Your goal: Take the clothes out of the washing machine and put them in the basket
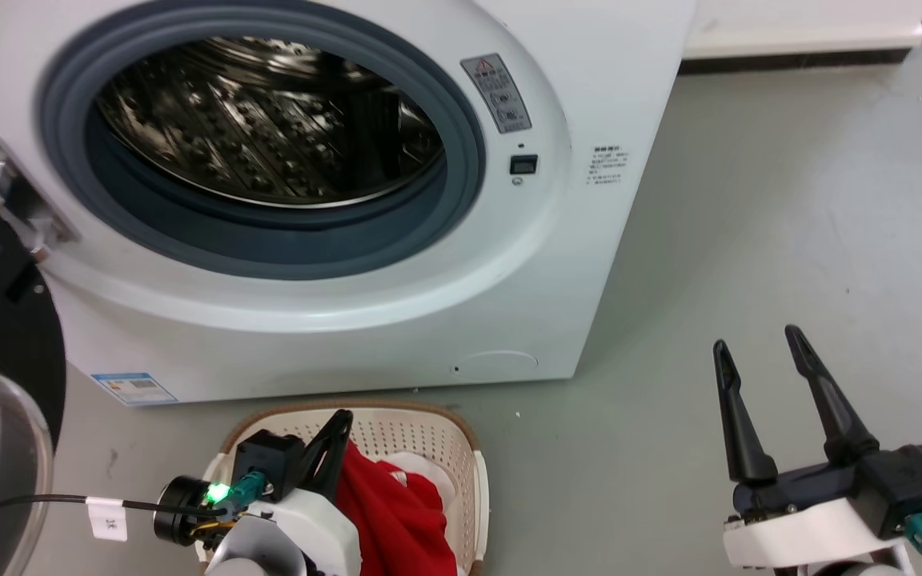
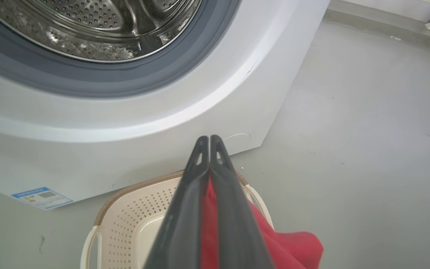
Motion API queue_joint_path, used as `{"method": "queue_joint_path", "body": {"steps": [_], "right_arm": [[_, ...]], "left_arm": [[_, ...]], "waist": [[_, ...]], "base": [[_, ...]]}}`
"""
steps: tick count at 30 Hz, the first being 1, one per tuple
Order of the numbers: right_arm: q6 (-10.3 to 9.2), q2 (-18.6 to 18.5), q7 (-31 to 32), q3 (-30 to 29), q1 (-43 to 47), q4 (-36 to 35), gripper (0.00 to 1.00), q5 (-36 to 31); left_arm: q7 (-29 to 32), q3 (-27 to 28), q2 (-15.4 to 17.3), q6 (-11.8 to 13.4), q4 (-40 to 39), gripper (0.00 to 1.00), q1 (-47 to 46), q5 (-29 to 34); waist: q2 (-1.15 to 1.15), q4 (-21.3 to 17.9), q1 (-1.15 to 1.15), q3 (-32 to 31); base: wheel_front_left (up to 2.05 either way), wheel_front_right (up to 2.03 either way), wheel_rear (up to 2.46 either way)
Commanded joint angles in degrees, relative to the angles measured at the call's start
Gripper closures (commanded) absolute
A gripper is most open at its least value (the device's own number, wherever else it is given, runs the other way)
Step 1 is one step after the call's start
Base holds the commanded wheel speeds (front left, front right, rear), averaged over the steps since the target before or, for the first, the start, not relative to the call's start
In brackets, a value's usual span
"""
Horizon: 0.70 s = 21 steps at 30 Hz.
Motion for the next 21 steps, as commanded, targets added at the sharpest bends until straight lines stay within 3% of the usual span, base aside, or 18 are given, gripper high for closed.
{"method": "queue_joint_path", "body": {"steps": [1, 21], "right_arm": [[-0.06, 0.1, -0.1, 0.0, -1.2, -0.2, 0.00, -0.3], [-0.06, 0.1, -0.1, -1.1, -11.1, -2.7, 0.00, 0.9]], "left_arm": [[-0.6, 0.4, -0.5, -0.4, 1.0, 1.00, -0.3, -0.8], [-5.3, 2.2, -6.9, -8.1, 37.4, 1.00, -15.5, -6.1]], "waist": [[0.00, -1.1, 0.00, 2.1], [0.00, -5.4, 0.00, 21.1]], "base": [[0.00, 0.00, 0.00], [0.00, 0.00, 0.00]]}}
